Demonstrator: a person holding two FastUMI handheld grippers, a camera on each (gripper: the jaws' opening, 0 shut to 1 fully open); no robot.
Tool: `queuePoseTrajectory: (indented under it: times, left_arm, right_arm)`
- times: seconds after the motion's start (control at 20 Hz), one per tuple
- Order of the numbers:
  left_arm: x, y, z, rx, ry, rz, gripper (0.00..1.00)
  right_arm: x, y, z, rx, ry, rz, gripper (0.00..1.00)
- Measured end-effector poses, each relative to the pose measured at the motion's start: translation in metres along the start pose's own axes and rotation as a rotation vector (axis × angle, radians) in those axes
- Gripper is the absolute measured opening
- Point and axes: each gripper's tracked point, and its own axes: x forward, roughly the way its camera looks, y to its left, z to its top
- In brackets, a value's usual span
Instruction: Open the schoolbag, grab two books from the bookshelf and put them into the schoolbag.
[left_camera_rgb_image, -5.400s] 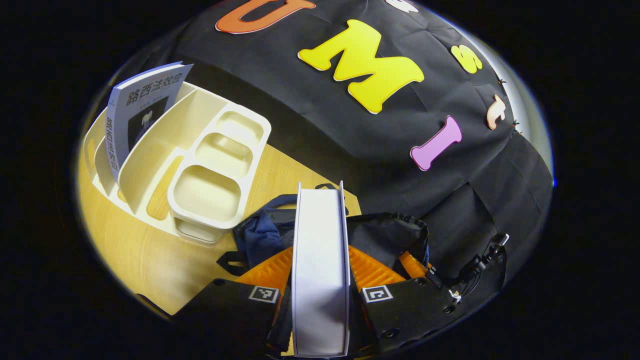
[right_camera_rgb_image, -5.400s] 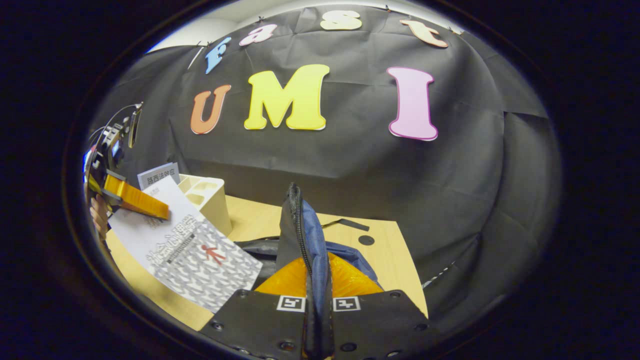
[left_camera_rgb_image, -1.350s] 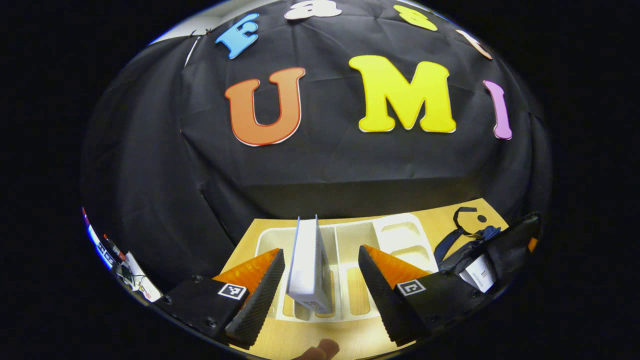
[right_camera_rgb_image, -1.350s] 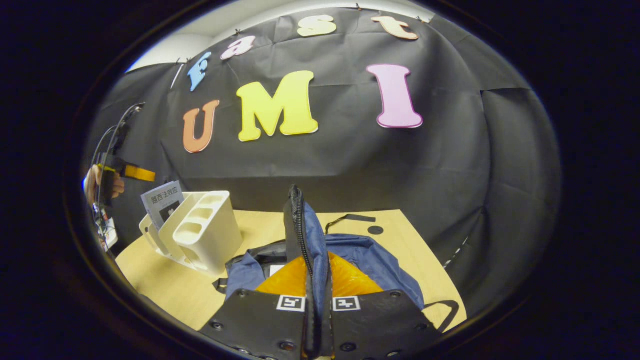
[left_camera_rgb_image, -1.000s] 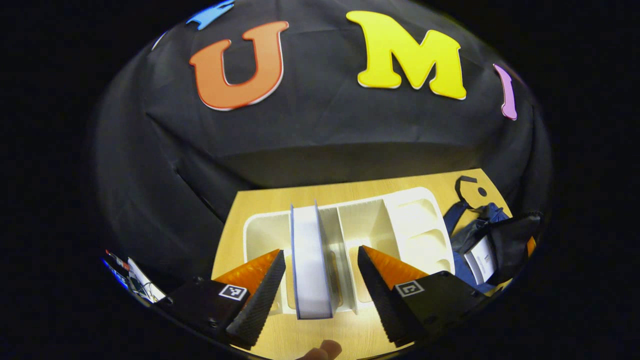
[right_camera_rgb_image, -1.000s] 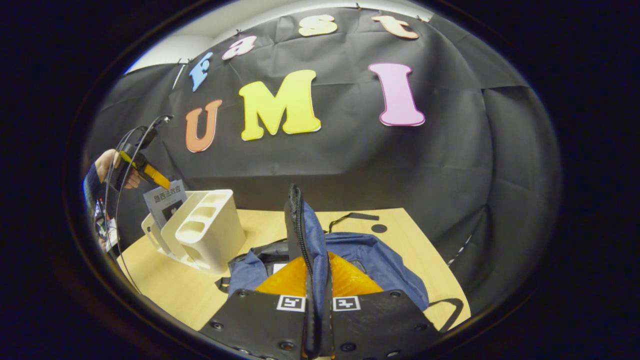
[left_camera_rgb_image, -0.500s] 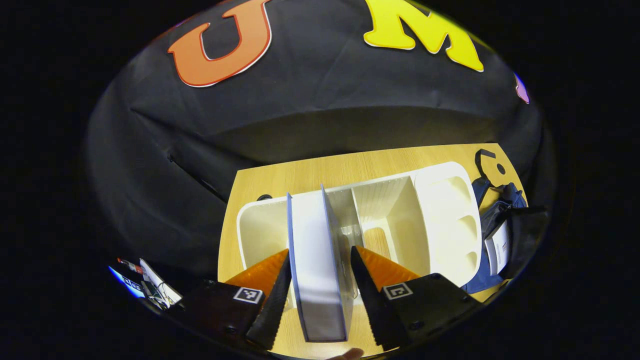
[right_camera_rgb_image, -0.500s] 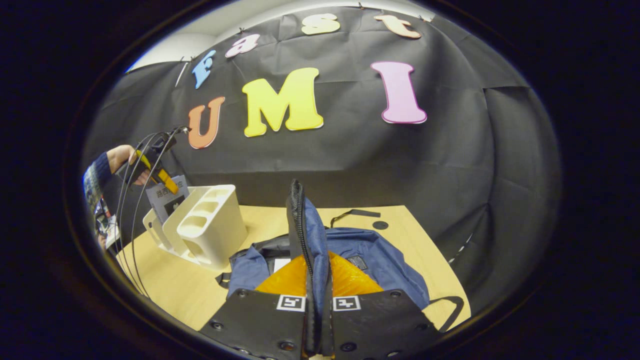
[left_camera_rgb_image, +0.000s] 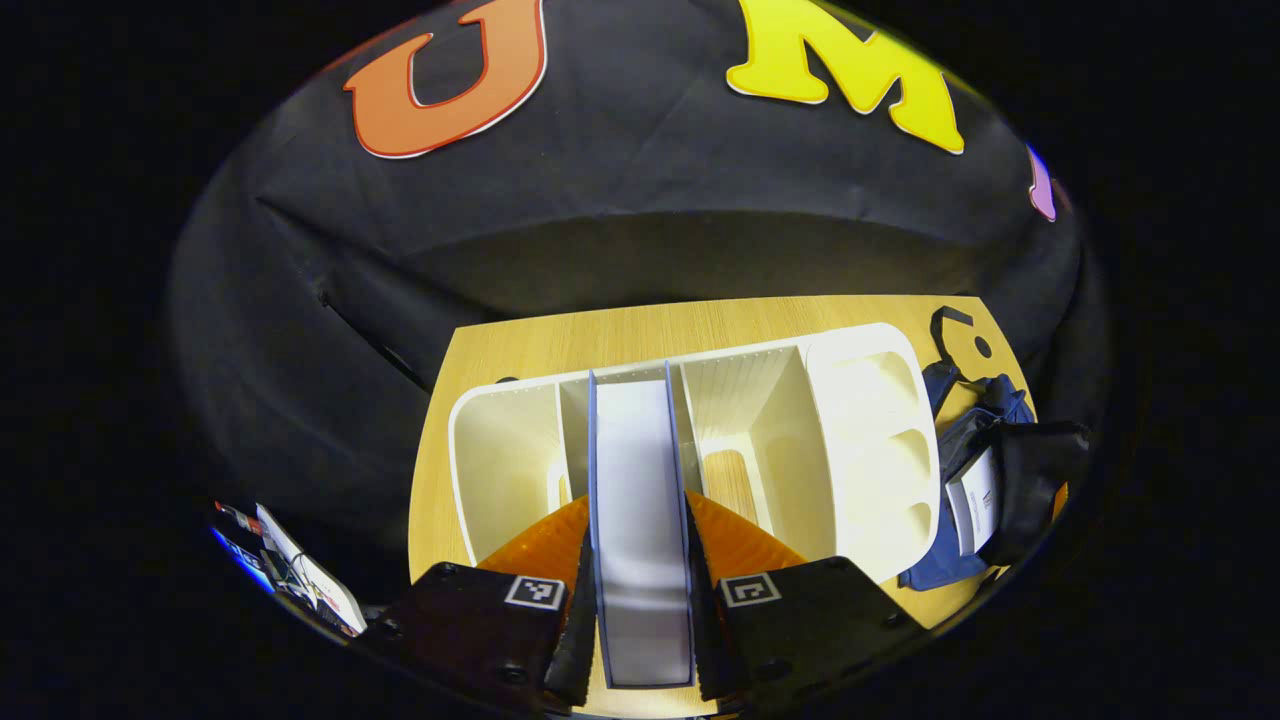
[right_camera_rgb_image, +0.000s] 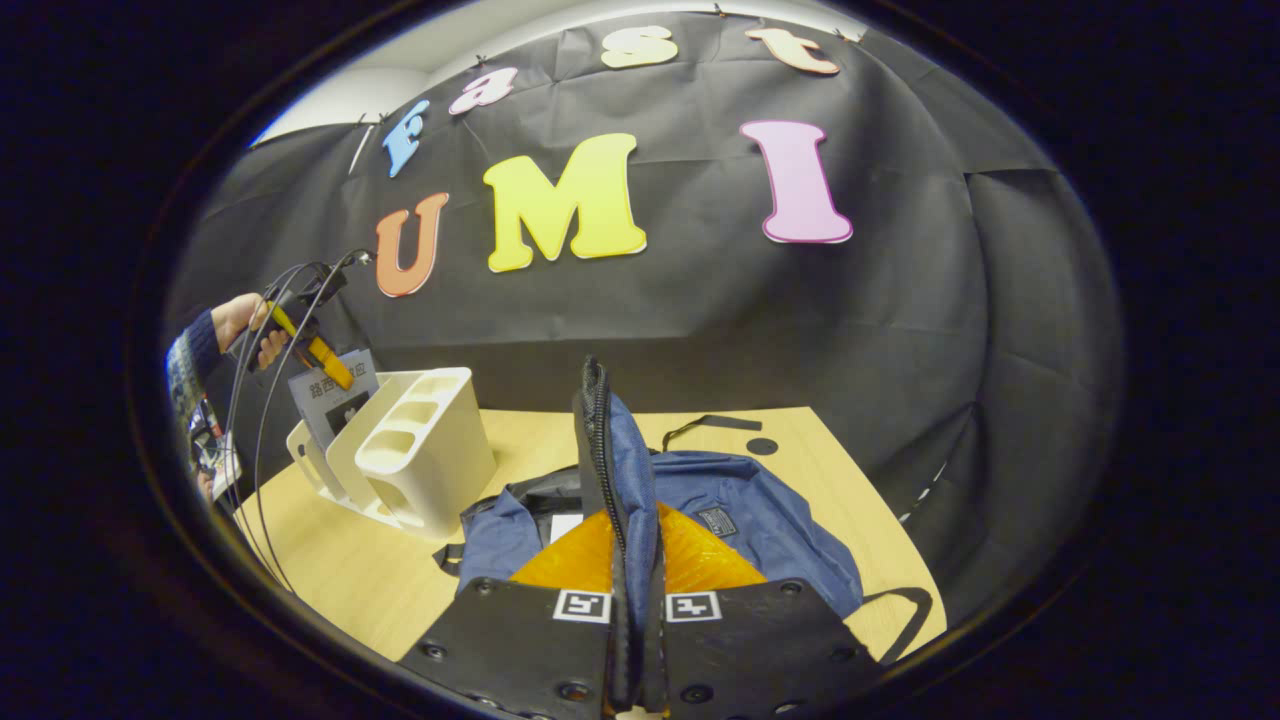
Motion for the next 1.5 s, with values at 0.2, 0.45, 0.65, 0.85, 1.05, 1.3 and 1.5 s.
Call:
queuePoseTrajectory:
  times: [0.2, 0.45, 0.65, 0.85, 1.05, 1.3, 1.5]
  left_arm:
    - [-0.021, 0.007, -0.008, -0.016, -0.047, 0.0, 0.39]
    - [-0.06, 0.015, -0.034, -0.049, -0.107, -0.029, 0.39]
    - [-0.093, 0.025, -0.062, -0.105, -0.169, -0.063, 0.39]
    - [-0.117, 0.028, -0.11, -0.192, -0.188, -0.129, 0.39]
    - [-0.133, 0.023, -0.154, -0.279, -0.245, -0.174, 0.39]
    - [-0.145, -0.002, -0.192, -0.475, -0.307, -0.328, 0.39]
    - [-0.149, -0.032, -0.213, -0.546, -0.344, -0.432, 0.39]
  right_arm:
    - [-0.001, 0.001, -0.002, 0.006, -0.002, -0.004, 0.05]
    - [0.0, 0.006, -0.001, -0.003, -0.004, -0.006, 0.05]
    - [0.003, 0.013, -0.004, -0.007, 0.002, -0.003, 0.05]
    - [0.005, 0.016, 0.0, -0.035, 0.004, -0.014, 0.05]
    - [0.008, 0.025, 0.0, -0.04, 0.009, -0.01, 0.05]
    - [0.009, 0.03, -0.002, -0.053, 0.02, -0.014, 0.05]
    - [0.009, 0.031, -0.004, -0.062, 0.036, -0.024, 0.05]
